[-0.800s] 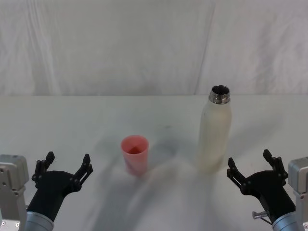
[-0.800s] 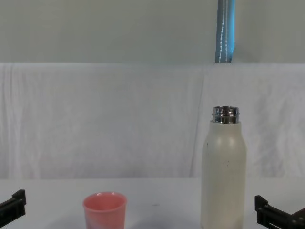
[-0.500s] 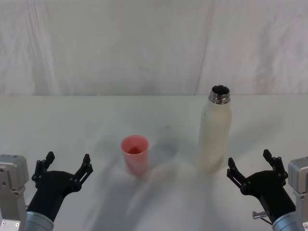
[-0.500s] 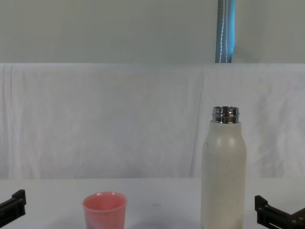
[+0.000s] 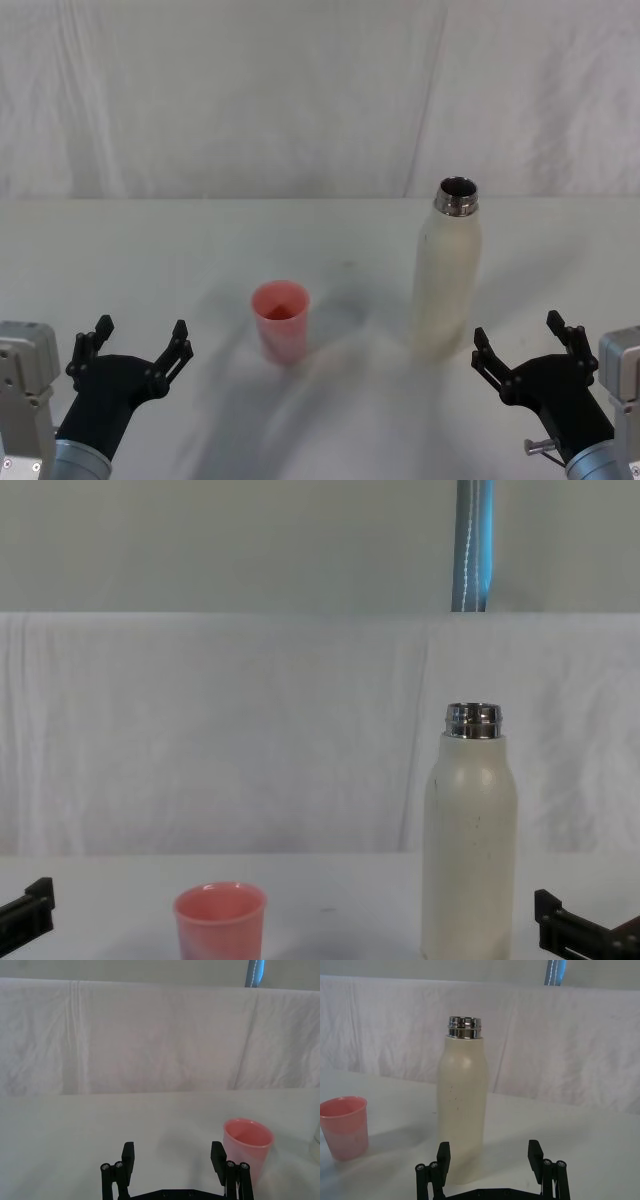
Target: Grasp the thermos with one hand and pour water into the cup lid.
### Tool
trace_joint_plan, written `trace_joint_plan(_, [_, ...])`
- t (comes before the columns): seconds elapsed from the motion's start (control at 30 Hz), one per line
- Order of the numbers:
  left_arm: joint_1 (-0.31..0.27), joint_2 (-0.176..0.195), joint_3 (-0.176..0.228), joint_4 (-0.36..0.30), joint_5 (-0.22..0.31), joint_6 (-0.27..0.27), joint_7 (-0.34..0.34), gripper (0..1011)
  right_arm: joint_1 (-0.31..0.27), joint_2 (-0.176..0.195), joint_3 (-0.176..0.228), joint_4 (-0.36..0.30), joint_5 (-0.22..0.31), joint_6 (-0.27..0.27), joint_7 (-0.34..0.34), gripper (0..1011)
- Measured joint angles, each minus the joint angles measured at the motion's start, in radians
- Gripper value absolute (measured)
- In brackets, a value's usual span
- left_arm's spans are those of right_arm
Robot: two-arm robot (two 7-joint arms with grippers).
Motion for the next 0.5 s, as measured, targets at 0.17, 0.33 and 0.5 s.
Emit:
trace_joint_plan(0.17, [0.000,0.000,0.000,0.000,0.000,0.000,0.000,1001,0.000,0.000,0.000,0.000,0.000,0.000,0.000,1001])
trace_joint_plan(0.33, [0.000,0.000,0.000,0.000,0.000,0.000,0.000,1001,0.000,0.000,0.000,0.000,0.000,0.000,0.000,1001])
trace_joint_plan(0.5, [0.000,0.000,0.000,0.000,0.000,0.000,0.000,1001,0.000,0.000,0.000,0.000,0.000,0.000,0.000,1001])
